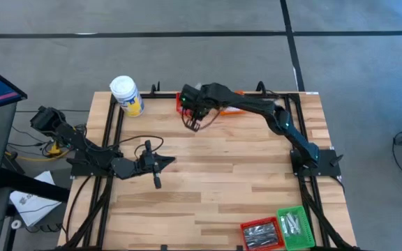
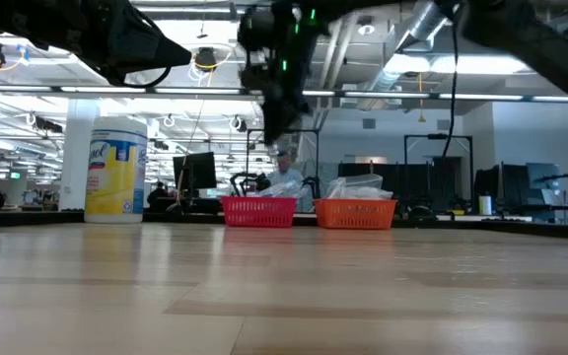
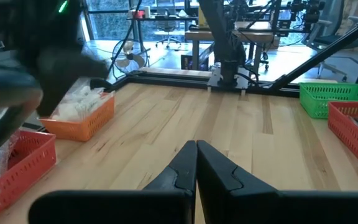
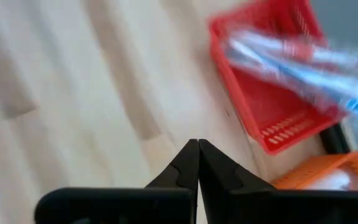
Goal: Pick & Place Travel size toiletries
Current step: Return to Home Position
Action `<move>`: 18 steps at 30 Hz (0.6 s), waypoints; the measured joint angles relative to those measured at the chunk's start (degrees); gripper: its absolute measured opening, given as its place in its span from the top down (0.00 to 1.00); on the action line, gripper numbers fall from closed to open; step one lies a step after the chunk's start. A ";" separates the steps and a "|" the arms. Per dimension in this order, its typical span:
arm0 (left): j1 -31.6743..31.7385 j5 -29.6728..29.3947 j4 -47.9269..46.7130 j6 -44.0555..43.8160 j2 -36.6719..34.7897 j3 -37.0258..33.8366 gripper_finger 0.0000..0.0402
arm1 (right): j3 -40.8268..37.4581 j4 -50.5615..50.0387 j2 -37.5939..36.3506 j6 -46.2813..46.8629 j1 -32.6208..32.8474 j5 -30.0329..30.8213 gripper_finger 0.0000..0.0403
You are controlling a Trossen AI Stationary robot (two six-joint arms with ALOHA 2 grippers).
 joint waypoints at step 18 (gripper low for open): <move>0.00 1.80 -0.04 -0.24 0.00 0.02 1.00 | -2.55 3.98 -8.79 -1.10 17.55 6.04 1.00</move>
